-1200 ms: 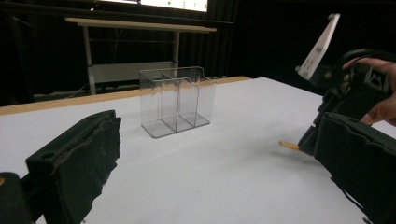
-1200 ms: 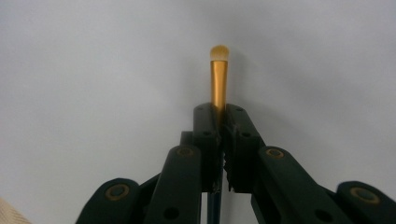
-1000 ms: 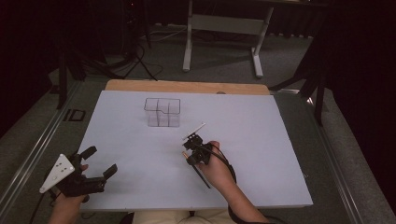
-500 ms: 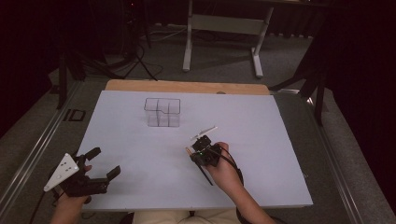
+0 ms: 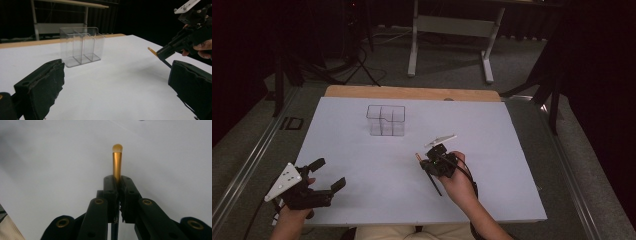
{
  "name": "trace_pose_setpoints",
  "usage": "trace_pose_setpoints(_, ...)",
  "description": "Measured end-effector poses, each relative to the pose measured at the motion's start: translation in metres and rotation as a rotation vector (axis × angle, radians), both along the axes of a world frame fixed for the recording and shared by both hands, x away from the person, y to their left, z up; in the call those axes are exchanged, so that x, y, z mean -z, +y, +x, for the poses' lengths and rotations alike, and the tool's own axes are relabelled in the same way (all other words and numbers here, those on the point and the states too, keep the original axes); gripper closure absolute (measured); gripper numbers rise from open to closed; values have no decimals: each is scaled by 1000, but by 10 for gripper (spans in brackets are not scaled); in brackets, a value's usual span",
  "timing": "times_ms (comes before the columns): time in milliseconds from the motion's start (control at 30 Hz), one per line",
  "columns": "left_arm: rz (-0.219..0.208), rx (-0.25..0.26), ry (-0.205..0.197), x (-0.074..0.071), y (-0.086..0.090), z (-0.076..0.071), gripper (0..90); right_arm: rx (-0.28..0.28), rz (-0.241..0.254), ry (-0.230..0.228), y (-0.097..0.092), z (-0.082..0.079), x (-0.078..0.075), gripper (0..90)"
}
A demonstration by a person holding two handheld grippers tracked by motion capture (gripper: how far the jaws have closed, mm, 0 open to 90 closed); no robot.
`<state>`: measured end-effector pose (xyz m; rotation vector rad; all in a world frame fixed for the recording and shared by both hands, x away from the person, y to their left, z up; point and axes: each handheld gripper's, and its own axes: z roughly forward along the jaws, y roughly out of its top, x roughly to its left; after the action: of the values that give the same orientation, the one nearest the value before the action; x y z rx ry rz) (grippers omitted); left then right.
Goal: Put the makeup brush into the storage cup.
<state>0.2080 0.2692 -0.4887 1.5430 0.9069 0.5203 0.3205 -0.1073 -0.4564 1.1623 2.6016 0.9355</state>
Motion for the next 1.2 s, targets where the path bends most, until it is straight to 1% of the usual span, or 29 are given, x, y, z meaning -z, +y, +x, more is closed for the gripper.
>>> trace_pose_setpoints(33, -3, 13, 4, -1, -2, 0, 11, 1, 3, -7, -1, 0, 0, 843)
trace_pose_setpoints(67, 0, 6, 5, -1, -4, 0, 11, 6, 3, -14, -3, -1, -1, 842)
trace_pose_setpoints(133, -3, -21, 12, -3, -6, 0, 11, 13, 21, -18, -6, 0, -3, 842)
trace_pose_setpoints(167, -12, -20, 11, -4, -7, 1, 11, 14, 23, -20, -8, 0, -3, 842)
trace_pose_setpoints(200, -5, -15, 9, -5, -9, 1, 11, 6, 27, -20, -9, 0, -4, 842)
trace_pose_setpoints(233, -9, -8, 6, -6, -10, 1, 11, -6, 45, -30, -11, 0, -4, 842)
trace_pose_setpoints(267, -17, 8, 9, -6, -13, 1, 10, -4, 46, -35, -12, 0, -5, 842)
trace_pose_setpoints(300, -15, 21, 19, -6, -15, 1, 11, -12, 48, -42, -13, 0, -6, 842)
trace_pose_setpoints(367, -22, 43, 30, -7, -18, 2, 10, -7, 45, -59, -15, 0, -9, 842)
trace_pose_setpoints(433, -28, 46, 37, -8, -19, 2, 10, -6, 49, -64, -16, 1, -10, 842)
trace_pose_setpoints(467, -25, 29, 67, -10, -21, 2, 11, -3, 54, -70, -18, 1, -12, 843)
trace_pose_setpoints(500, -23, 14, 75, -11, -22, 2, 10, 8, 55, -88, -20, 2, -14, 843)
trace_pose_setpoints(533, -23, 14, 75, -11, -22, 2, 10, 7, 64, -88, -21, 2, -16, 842)
trace_pose_setpoints(567, -42, 31, 86, -12, -23, 3, 10, 7, 73, -94, -23, 2, -17, 843)
trace_pose_setpoints(667, -43, 46, 80, -11, -29, 4, 11, 11, 79, -104, -25, 2, -20, 842)
trace_pose_setpoints(700, -40, 50, 80, -10, -31, 4, 10, 15, 78, -114, -27, 1, -20, 842)
trace_pose_setpoints(767, -25, 65, 82, -10, -35, 5, 10, 10, 79, -116, -28, -1, -21, 842)
trace_pose_setpoints(800, -16, 63, 71, -10, -38, 6, 11, 14, 81, -121, -29, -2, -21, 842)
trace_pose_setpoints(833, -17, 78, 71, -11, -40, 6, 11, 9, 85, -124, -31, -3, -22, 842)
trace_pose_setpoints(867, -22, 93, 72, -12, -42, 7, 11, 7, 97, -126, -32, -5, -22, 842)
trace_pose_setpoints(933, -16, 102, 73, -14, -46, 8, 11, 8, 107, -139, -35, -6, -24, 842)
trace_pose_setpoints(967, -9, 110, 80, -15, -48, 9, 11, -5, 130, -142, -37, -8, -26, 842)
trace_pose_setpoints(1000, 4, 120, 85, -16, -51, 10, 11, -13, 144, -154, -38, -9, -27, 842)
trace_pose_setpoints(1033, 5, 124, 82, -16, -53, 10, 11, -16, 138, -178, -39, -11, -29, 842)
trace_pose_setpoints(1067, 5, 124, 82, -16, -53, 10, 11, -16, 138, -178, -39, -11, -29, 842)
trace_pose_setpoints(1100, -8, 141, 85, -17, -55, 11, 11, -18, 139, -181, -40, -12, -31, 842)
trace_pose_setpoints(1133, -19, 147, 87, -18, -56, 12, 11, -24, 155, -192, -42, -13, -34, 842)
trace_pose_setpoints(1167, -33, 156, 90, -19, -56, 13, 11, -24, 155, -199, -42, -13, -35, 843)
trace_pose_setpoints(1200, -40, 155, 89, -19, -57, 14, 11, -22, 161, -207, -43, -13, -36, 842)
